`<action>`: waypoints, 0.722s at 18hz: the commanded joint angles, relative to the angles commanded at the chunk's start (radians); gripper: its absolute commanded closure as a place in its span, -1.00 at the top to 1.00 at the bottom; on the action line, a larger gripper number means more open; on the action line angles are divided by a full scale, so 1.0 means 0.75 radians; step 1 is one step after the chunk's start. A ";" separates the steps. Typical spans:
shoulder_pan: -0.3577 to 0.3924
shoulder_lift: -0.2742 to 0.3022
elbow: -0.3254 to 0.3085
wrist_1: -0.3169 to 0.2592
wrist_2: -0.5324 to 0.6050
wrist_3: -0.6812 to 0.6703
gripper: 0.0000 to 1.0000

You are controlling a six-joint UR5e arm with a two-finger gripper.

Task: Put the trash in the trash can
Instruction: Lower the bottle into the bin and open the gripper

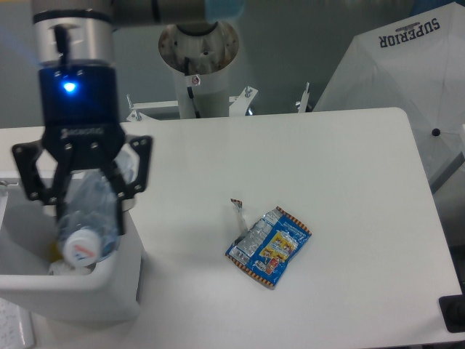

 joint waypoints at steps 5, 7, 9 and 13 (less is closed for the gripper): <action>-0.070 -0.084 0.026 0.002 0.000 0.010 0.28; -0.076 -0.100 0.041 0.002 0.002 0.010 0.28; -0.092 -0.102 0.035 0.002 0.002 0.008 0.30; -0.107 -0.094 -0.020 0.002 0.014 0.010 0.79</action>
